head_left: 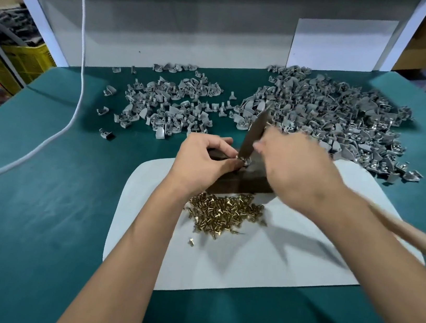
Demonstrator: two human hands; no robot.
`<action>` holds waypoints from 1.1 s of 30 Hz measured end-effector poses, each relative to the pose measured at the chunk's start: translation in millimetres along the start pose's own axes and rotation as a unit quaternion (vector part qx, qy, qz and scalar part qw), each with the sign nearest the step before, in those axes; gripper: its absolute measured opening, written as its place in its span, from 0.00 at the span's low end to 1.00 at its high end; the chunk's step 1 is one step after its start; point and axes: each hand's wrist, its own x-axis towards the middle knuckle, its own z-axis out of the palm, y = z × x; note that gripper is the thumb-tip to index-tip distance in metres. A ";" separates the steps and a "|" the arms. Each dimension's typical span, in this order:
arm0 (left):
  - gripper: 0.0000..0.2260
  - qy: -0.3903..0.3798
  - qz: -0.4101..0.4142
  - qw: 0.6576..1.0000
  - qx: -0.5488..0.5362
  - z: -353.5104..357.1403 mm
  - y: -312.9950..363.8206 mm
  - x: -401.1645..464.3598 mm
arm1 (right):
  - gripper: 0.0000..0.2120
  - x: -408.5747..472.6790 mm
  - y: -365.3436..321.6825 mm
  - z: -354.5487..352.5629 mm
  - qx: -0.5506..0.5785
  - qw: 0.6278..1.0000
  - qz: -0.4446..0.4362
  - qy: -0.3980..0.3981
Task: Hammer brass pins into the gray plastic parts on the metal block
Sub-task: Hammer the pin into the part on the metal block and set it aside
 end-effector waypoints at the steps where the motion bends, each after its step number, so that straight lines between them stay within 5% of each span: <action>1: 0.05 0.000 -0.001 1.000 -0.002 0.0 0.8 -0.7 | 0.12 -0.6 0.3 2.9 -0.005 0.999 0.017 -0.041; 3: 0.05 0.001 -0.002 1.000 0.000 -0.1 1.7 -2.0 | 0.12 3.4 5.7 -3.0 -0.018 0.998 0.028 -0.058; 7: 0.05 -0.003 0.003 1.000 0.002 -1.4 2.5 -0.5 | 0.11 5.5 9.5 -8.0 -0.009 0.998 0.004 0.062; 11: 0.07 -0.002 0.007 1.000 0.002 -0.5 2.8 -1.9 | 0.12 3.3 5.3 -2.1 -0.038 0.997 0.009 -0.061; 16: 0.05 -0.004 0.011 1.000 0.011 -1.8 1.7 -0.8 | 0.11 7.2 9.1 -8.4 -0.021 0.998 0.000 0.063; 19: 0.05 -0.007 0.016 1.000 0.009 -1.3 2.2 -1.4 | 0.13 4.4 2.8 1.9 -0.051 0.998 -0.017 -0.028; 23: 0.05 -0.005 0.013 1.000 0.015 -1.1 2.5 -2.7 | 0.12 7.8 13.9 -9.0 -0.044 0.998 -0.018 -0.029; 27: 0.07 0.003 0.012 1.000 0.001 -1.4 4.4 -3.8 | 0.11 -1.5 49.5 -13.1 0.022 0.998 0.048 -0.018; 33: 0.07 -0.004 0.000 1.000 -0.019 -1.7 7.4 -5.3 | 0.13 -22.9 91.5 -16.0 -0.046 0.985 0.164 -0.030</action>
